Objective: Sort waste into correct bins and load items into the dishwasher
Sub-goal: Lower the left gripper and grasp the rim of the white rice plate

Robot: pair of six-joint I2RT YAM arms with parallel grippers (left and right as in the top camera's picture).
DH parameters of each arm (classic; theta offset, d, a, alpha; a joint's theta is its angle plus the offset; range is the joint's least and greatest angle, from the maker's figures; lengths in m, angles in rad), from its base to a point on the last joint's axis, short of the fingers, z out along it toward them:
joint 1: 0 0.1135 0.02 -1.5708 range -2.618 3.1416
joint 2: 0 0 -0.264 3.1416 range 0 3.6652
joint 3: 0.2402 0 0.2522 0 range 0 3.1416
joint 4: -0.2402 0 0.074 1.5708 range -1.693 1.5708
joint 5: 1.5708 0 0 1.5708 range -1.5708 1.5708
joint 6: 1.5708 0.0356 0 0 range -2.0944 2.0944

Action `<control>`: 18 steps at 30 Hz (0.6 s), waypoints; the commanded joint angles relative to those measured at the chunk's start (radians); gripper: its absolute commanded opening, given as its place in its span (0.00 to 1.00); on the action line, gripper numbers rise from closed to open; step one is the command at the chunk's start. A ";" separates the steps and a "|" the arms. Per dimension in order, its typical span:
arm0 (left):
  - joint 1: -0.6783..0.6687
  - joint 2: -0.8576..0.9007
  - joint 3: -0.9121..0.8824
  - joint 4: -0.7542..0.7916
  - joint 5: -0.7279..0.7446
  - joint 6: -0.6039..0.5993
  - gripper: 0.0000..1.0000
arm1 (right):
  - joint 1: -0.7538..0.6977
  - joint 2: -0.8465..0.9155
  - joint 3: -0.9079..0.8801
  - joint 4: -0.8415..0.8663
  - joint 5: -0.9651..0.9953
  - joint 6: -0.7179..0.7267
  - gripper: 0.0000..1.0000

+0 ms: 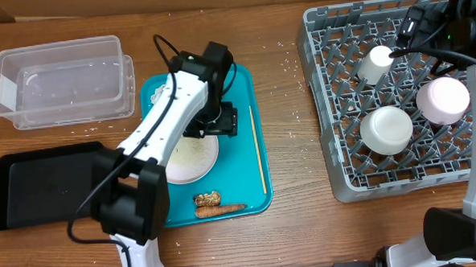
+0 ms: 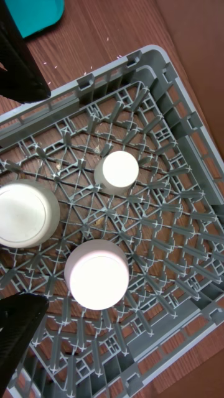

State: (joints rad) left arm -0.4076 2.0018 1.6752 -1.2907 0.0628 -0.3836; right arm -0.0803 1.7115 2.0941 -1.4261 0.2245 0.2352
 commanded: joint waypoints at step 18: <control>-0.045 0.124 0.008 0.039 -0.011 -0.133 0.65 | 0.000 0.000 0.002 0.004 0.007 0.008 1.00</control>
State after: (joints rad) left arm -0.4458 2.1155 1.6752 -1.2530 0.0826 -0.4644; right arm -0.0803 1.7115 2.0941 -1.4258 0.2245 0.2352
